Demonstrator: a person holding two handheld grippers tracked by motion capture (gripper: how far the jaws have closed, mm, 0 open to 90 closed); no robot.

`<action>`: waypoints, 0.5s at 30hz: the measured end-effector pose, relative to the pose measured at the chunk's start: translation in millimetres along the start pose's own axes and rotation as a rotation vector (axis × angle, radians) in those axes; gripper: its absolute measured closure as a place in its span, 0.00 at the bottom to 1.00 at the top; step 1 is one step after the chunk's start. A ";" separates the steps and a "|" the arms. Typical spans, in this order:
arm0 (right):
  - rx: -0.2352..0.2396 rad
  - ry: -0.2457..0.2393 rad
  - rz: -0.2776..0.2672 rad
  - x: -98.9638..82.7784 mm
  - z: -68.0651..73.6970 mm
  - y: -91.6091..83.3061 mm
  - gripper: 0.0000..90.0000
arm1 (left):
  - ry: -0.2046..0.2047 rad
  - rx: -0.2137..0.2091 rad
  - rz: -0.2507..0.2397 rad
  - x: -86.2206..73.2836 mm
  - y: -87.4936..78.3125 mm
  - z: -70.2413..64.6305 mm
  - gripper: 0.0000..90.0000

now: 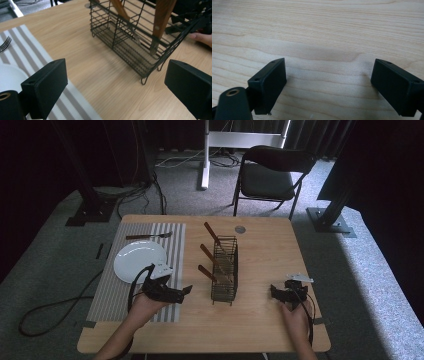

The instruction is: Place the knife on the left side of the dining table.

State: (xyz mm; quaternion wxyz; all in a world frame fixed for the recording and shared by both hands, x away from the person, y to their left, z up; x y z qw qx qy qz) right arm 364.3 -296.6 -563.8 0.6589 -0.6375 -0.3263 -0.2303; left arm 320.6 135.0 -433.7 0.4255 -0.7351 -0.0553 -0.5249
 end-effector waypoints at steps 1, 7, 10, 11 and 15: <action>0.000 0.000 0.000 0.0 0.0 0.0 0.14 | 0.002 -0.001 -0.001 1.7 1.3 -1.6 0.05; 0.000 -0.001 0.000 0.1 -0.1 0.2 0.14 | 0.012 -0.028 -0.011 11.8 8.5 -8.9 0.05; 0.001 -0.001 0.000 0.2 -0.1 0.2 0.14 | 0.020 -0.040 -0.018 18.3 11.2 -12.3 0.05; 0.001 -0.002 0.000 0.2 -0.1 0.2 0.14 | 0.020 -0.053 -0.020 21.0 12.4 -13.7 0.05; 0.001 -0.001 0.000 0.2 -0.1 0.2 0.14 | 0.018 -0.067 -0.032 29.1 16.6 -17.4 0.07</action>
Point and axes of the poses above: each handheld gripper's, and its own axes: y roughly forward along the jaws, x roughly out of its top, z roughly to its left, the point moved 2 cm from there along y, roughly forward along the jaws, and after that the axes turned 3 degrees about -x, right-handed, at the moved point
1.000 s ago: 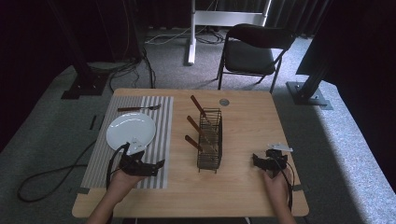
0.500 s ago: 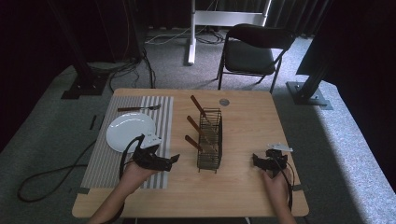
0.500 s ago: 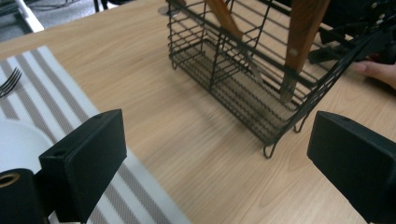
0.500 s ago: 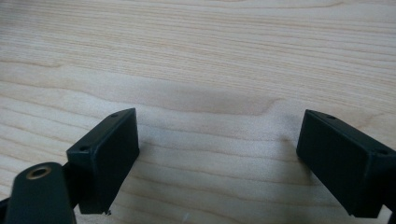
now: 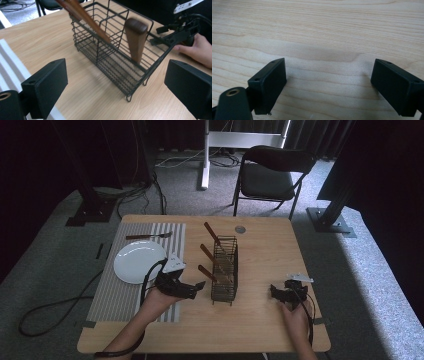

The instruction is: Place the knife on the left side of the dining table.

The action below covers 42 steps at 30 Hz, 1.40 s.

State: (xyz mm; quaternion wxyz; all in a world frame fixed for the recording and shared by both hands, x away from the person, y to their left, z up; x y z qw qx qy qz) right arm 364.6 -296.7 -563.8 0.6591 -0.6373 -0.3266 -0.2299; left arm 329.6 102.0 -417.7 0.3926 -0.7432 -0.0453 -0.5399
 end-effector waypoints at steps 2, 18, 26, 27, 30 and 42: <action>0.000 0.000 0.000 0.0 0.0 0.0 0.14 | 0.010 -0.006 0.004 3.0 2.1 -0.9 0.07; 0.000 -0.001 -0.001 0.1 -0.1 0.1 0.14 | -0.057 -0.081 -0.034 8.5 13.4 -3.5 0.48; 0.000 -0.001 -0.001 0.1 -0.1 0.1 0.14 | -0.103 -0.123 -0.066 8.9 11.8 0.1 0.61; 0.000 0.000 0.000 0.1 0.0 0.1 0.14 | -0.102 -0.125 -0.067 8.7 12.0 0.2 0.66; 0.000 -0.001 -0.001 0.1 -0.1 0.2 0.14 | -0.102 -0.144 -0.063 7.9 12.9 0.6 0.71; 0.000 -0.001 -0.001 0.1 -0.1 0.1 0.14 | -0.106 -0.179 -0.088 8.7 14.4 -1.3 0.83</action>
Point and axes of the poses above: each handheld gripper's, and its own axes: y roughly forward along the jaws, x roughly out of its top, z roughly to its left, the point moved 2 cm from there along y, roughly forward along the jaws, and after that the axes turned 3 degrees about -x, right-handed, at the moved point
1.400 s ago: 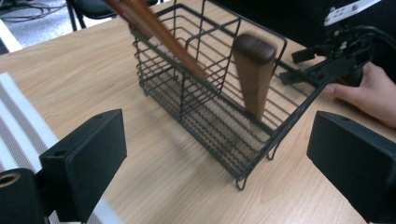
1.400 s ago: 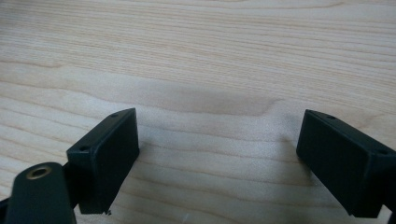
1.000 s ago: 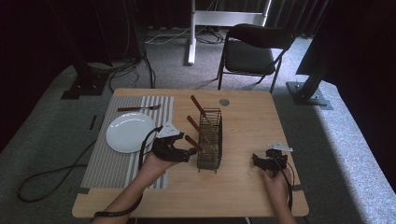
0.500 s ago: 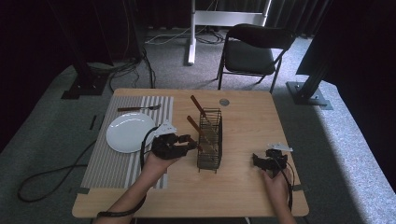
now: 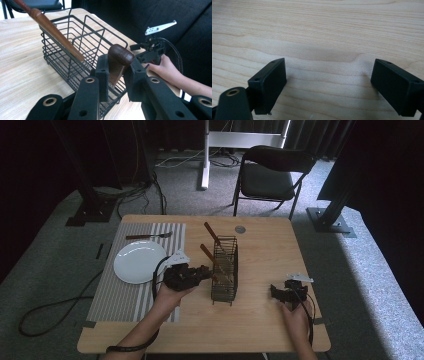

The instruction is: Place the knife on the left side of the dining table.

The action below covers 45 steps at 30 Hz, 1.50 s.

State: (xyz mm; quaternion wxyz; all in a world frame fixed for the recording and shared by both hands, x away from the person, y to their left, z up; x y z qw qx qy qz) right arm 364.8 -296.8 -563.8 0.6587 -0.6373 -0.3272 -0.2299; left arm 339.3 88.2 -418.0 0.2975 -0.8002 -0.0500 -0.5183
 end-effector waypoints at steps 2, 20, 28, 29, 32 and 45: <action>0.000 0.000 0.000 0.0 0.0 0.0 0.14 | 0.012 0.005 -0.004 2.1 2.2 -1.8 0.84; 0.000 0.000 0.001 0.0 0.0 -0.1 0.14 | 0.074 0.028 -0.079 35.0 -16.0 -17.9 0.84; 0.000 0.000 0.001 0.0 0.0 0.0 0.14 | 0.089 0.042 -0.131 47.8 -46.5 -21.7 0.84; 0.000 0.000 0.001 0.0 -0.1 0.0 0.14 | 0.091 0.044 -0.136 48.6 -50.9 -21.5 0.84; 0.000 -0.001 0.001 0.0 -0.1 0.0 0.14 | 0.088 0.059 -0.161 50.2 -68.2 -20.2 0.84; 0.000 0.000 0.000 0.0 0.0 0.0 0.14 | 0.068 0.121 -0.184 34.1 -105.3 -1.6 0.84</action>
Point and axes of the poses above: each handheld gripper's, and its own axes: y roughly forward along the jaws, x roughly out of its top, z roughly to its left, the point moved 2 cm from there along y, roughly forward along the jaws, and after that the axes turned 3 degrees about -x, right-handed, at the moved point
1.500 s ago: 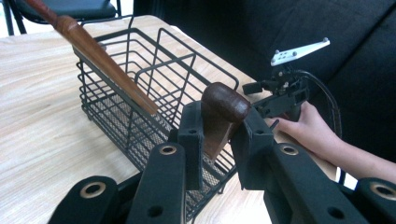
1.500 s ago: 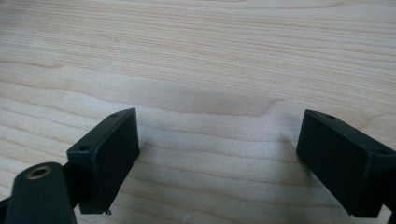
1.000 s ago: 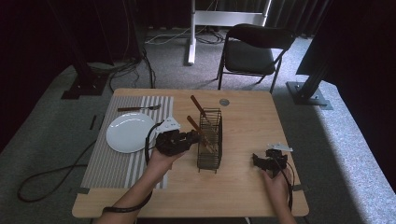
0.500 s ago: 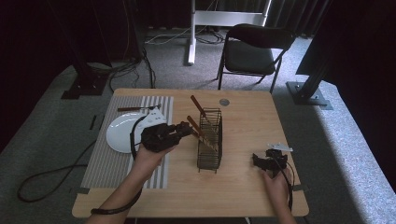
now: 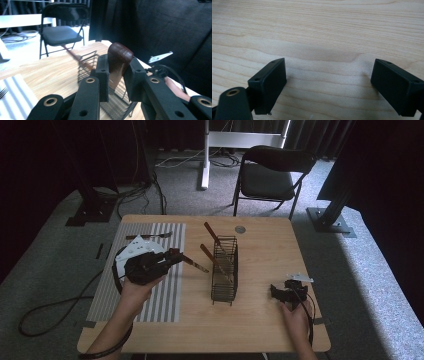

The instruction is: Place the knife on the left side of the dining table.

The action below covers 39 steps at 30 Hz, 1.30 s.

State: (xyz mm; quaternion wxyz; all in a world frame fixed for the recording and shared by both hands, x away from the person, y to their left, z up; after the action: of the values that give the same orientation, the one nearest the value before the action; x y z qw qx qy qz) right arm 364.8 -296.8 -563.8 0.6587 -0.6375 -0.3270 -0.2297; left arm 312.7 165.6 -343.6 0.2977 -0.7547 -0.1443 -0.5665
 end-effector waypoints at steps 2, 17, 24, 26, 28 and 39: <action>0.000 0.001 0.000 0.0 0.0 0.0 0.14 | -0.006 0.025 0.007 -5.0 -5.3 5.2 0.84; 0.000 0.000 -0.001 0.0 0.0 0.0 0.14 | -0.081 0.084 0.031 -42.0 -37.9 37.5 0.84; -0.001 0.000 -0.001 0.1 0.0 0.1 0.14 | -0.104 0.102 0.059 -58.1 -47.1 47.4 0.84; -0.001 0.000 -0.001 0.1 0.0 0.1 0.14 | -0.107 0.113 0.078 -63.3 -47.7 49.7 0.84; -0.001 0.000 -0.001 0.1 -0.1 0.2 0.14 | -0.117 0.118 0.089 -68.7 -48.6 52.3 0.84; -0.001 0.000 0.000 0.2 -0.1 0.2 0.14 | -0.177 0.161 0.125 -92.4 -51.0 67.5 0.84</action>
State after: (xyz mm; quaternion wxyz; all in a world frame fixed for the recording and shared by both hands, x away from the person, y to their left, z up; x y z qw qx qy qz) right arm 365.0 -296.9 -563.8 0.6583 -0.6379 -0.3270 -0.2298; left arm 307.1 257.9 -428.1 0.3781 -0.7828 -0.1678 -0.4648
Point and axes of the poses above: each handheld gripper's, and its own axes: y roughly forward along the jaws, x roughly out of its top, z roughly to its left, the point moved 2 cm from there along y, roughly forward along the jaws, and after that the axes turned 3 degrees about -x, right-handed, at the moved point
